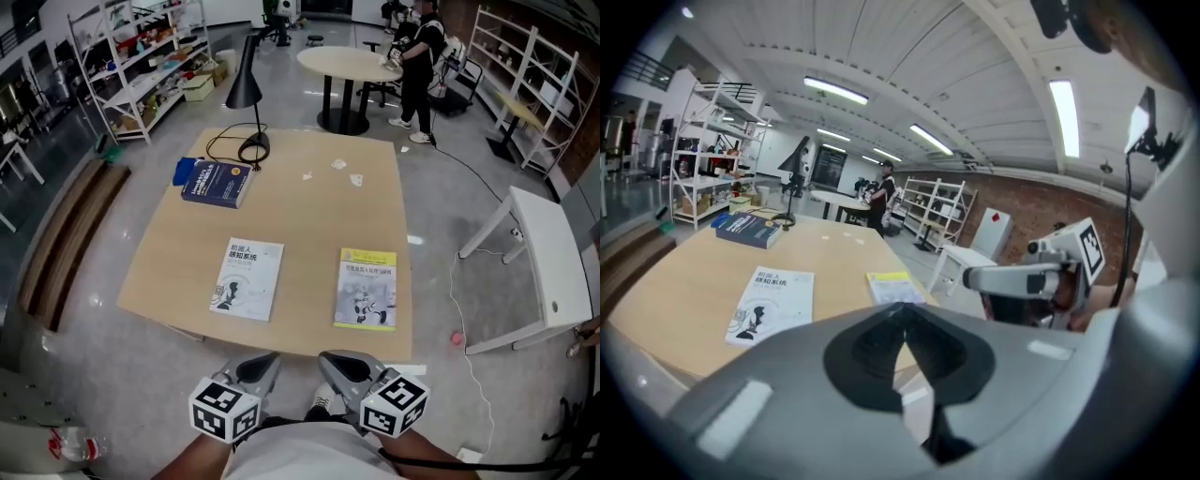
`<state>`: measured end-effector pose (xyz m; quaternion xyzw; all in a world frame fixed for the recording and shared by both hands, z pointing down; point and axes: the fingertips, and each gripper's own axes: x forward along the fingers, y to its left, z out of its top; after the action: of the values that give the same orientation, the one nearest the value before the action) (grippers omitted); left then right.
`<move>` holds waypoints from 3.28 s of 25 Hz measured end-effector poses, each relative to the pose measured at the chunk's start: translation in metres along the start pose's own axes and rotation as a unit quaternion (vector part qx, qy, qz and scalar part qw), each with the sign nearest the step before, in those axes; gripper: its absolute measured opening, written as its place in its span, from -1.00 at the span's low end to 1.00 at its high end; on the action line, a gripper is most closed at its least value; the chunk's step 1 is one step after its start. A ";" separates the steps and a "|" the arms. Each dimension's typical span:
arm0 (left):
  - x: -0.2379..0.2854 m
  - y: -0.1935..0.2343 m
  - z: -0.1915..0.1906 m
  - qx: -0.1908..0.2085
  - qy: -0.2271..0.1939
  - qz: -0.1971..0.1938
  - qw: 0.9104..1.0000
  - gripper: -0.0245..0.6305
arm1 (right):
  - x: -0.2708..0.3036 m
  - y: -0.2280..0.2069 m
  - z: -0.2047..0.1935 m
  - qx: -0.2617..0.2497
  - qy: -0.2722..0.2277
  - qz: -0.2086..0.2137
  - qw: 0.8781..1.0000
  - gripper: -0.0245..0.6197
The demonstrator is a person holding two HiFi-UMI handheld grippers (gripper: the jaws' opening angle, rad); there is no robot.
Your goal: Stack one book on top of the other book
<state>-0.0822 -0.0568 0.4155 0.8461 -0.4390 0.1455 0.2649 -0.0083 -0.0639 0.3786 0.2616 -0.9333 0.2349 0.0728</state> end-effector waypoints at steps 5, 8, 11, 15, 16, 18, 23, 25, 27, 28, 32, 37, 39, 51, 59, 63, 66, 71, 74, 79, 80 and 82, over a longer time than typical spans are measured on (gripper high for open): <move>0.024 0.014 0.010 0.011 0.009 0.022 1.000 -0.91 | 0.017 -0.031 0.006 0.000 0.008 0.014 1.000 -0.92; 0.029 0.022 0.011 0.007 0.027 0.022 0.999 -0.91 | 0.030 -0.039 0.006 0.015 0.016 0.021 1.000 -0.92; 0.031 0.037 0.017 0.008 0.035 0.024 0.999 -0.91 | 0.045 -0.043 0.011 0.019 0.020 0.025 0.999 -0.92; 0.036 0.068 0.028 0.012 0.041 0.017 0.999 -0.91 | 0.073 -0.050 0.016 0.024 0.026 0.014 0.999 -0.92; 0.037 0.078 0.029 0.019 0.046 0.015 0.999 -0.91 | 0.082 -0.053 0.017 0.025 0.029 0.008 0.999 -0.92; 0.039 0.102 0.030 0.034 0.058 0.014 0.998 -0.91 | 0.101 -0.058 0.017 0.029 0.033 -0.007 0.999 -0.92; 0.039 0.187 0.024 0.039 0.092 0.026 0.995 -0.91 | 0.151 -0.073 0.004 0.051 0.052 -0.058 0.996 -0.92; 0.041 0.225 0.019 0.028 0.103 0.038 0.994 -0.88 | 0.170 -0.081 -0.003 0.061 0.063 -0.079 0.993 -0.92; 0.044 0.259 0.009 0.010 0.118 0.045 0.992 -0.81 | 0.185 -0.089 -0.013 0.074 0.074 -0.105 0.989 -0.92; 0.046 0.274 0.002 -0.002 0.126 0.047 0.991 -0.79 | 0.191 -0.094 -0.019 0.084 0.078 -0.119 0.986 -0.92; 0.059 0.314 -0.029 -0.056 0.168 0.033 0.984 -0.69 | 0.209 -0.115 -0.047 0.119 0.104 -0.175 0.972 -0.90; 0.075 0.325 -0.060 -0.078 0.207 0.018 0.975 -0.56 | 0.218 -0.129 -0.094 0.163 0.156 -0.212 0.951 -0.70; 0.081 0.325 -0.065 -0.084 0.214 0.017 0.973 -0.51 | 0.223 -0.131 -0.106 0.186 0.168 -0.213 0.945 -0.61; 0.087 0.322 -0.083 -0.126 0.239 0.026 0.963 -0.51 | 0.231 -0.142 -0.135 0.228 0.203 -0.210 0.929 -0.50; 0.090 0.315 -0.084 -0.141 0.238 0.021 0.961 -0.63 | 0.236 -0.140 -0.141 0.233 0.209 -0.199 0.929 -0.48; 0.090 0.316 -0.084 -0.150 0.227 0.011 0.962 -0.61 | 0.235 -0.142 -0.142 0.235 0.206 -0.197 0.929 -0.48; 0.088 0.318 -0.082 -0.164 0.222 0.006 0.961 -0.63 | 0.233 -0.144 -0.142 0.237 0.210 -0.191 0.929 -0.56; 0.086 0.315 -0.083 -0.161 0.224 0.007 0.961 -0.64 | 0.230 -0.141 -0.141 0.246 0.206 -0.193 0.927 -0.60; 0.081 0.313 -0.086 -0.169 0.223 0.000 0.960 -0.64 | 0.225 -0.134 -0.145 0.251 0.209 -0.194 0.925 -0.60; 0.071 0.306 -0.094 -0.185 0.229 -0.022 0.955 -0.67 | 0.215 -0.119 -0.154 0.260 0.215 -0.193 0.922 -0.60; 0.069 0.303 -0.096 -0.181 0.232 -0.026 0.955 -0.67 | 0.213 -0.117 -0.155 0.259 0.215 -0.196 0.921 -0.60; 0.068 0.299 -0.097 -0.171 0.236 -0.033 0.956 -0.67 | 0.208 -0.115 -0.157 0.253 0.216 -0.202 0.921 -0.60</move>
<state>-0.2900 -0.1878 0.6232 0.7437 -0.3543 0.2555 0.5060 -0.1238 -0.1700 0.6168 0.3973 -0.7318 0.4939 0.2502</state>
